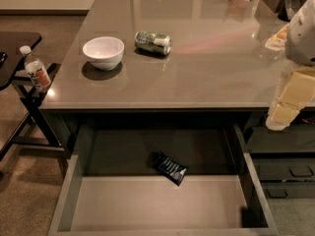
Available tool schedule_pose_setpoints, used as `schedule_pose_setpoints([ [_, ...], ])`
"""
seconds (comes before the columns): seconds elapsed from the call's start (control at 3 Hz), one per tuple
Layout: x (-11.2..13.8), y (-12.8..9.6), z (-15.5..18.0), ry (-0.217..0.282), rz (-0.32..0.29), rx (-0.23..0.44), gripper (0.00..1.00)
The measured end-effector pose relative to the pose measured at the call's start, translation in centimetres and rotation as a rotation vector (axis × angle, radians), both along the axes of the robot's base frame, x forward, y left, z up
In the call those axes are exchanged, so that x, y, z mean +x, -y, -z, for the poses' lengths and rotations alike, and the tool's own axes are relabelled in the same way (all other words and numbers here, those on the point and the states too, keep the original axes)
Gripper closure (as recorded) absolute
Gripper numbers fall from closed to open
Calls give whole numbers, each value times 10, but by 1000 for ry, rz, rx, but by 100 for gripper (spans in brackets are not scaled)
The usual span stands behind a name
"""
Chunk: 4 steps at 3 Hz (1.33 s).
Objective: Pick rxbar blueberry from top drawer and place on counter
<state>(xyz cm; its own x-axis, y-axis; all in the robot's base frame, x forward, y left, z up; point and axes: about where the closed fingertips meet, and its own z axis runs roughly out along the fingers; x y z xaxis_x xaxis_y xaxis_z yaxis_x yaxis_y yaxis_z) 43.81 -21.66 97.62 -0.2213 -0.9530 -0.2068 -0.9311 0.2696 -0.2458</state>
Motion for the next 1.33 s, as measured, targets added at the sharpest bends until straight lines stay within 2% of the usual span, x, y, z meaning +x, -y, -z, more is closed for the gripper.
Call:
schedule_pose_setpoints([
  [0.33, -1, -3, 3, 6, -7, 5, 0],
  [0.67, -9, -13, 28, 9, -30, 13, 0],
  [1.0, -29, -25, 102, -7, -59, 44, 0],
  [1.33, -29, -25, 102, -7, -59, 44, 0],
])
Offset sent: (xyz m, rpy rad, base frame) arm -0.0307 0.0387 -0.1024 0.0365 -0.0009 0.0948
